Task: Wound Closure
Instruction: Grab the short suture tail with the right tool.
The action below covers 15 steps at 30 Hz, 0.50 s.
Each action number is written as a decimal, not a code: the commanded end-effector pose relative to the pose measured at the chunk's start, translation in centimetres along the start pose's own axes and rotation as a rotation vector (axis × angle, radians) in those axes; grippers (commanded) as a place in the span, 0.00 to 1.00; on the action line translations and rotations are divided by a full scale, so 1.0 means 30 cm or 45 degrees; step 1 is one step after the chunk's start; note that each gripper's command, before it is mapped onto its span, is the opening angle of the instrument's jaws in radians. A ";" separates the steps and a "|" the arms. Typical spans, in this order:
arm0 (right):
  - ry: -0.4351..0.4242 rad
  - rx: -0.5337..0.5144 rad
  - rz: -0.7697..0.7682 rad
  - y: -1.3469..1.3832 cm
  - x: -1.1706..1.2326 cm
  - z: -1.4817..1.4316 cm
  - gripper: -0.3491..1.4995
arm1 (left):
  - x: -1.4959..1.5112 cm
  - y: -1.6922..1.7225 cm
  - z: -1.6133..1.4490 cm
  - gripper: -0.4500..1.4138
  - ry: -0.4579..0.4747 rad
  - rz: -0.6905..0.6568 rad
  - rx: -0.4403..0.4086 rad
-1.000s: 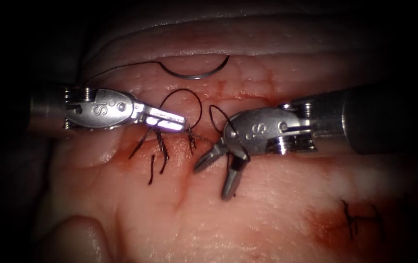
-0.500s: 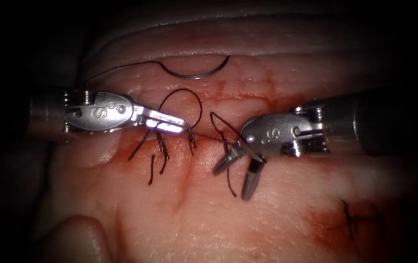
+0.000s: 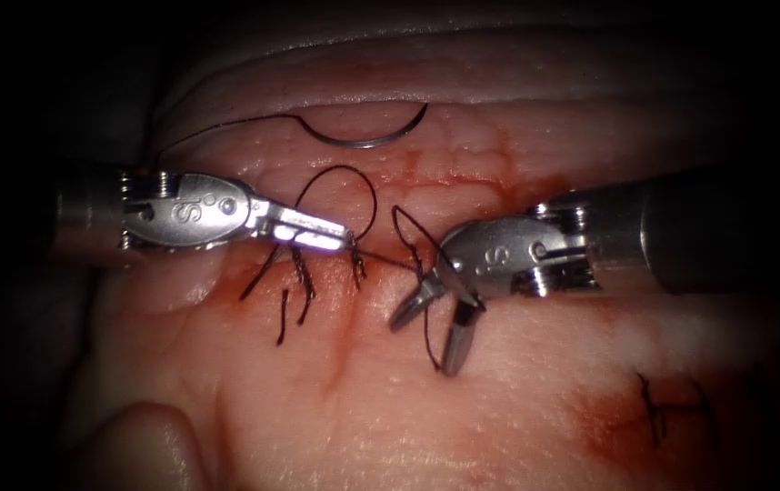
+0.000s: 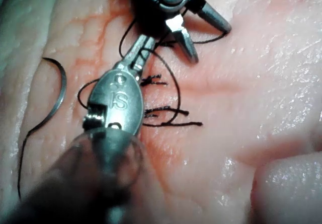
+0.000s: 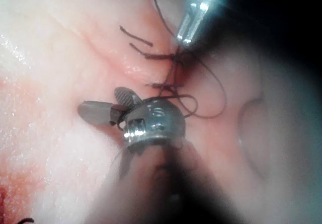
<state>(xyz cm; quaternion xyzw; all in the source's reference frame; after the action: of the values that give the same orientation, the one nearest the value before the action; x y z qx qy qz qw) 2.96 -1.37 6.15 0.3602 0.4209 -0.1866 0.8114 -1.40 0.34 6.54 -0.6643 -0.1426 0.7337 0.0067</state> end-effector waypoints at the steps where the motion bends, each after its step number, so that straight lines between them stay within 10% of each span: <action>1: 0.002 0.000 -0.007 0.0013 -0.0001 0.0022 0.05 | -0.001 0.000 0.002 0.00 0.003 -0.001 -0.002; 15: 0.109 -0.001 0.144 0.0071 -0.0017 -0.0029 0.00 | 0.000 0.009 0.004 0.00 -0.002 0.005 -0.012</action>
<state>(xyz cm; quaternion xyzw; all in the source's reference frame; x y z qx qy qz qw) 2.97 -1.15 6.21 0.3913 0.4370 -0.1180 0.8012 -1.41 0.02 6.43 -0.6631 -0.1459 0.7341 0.0026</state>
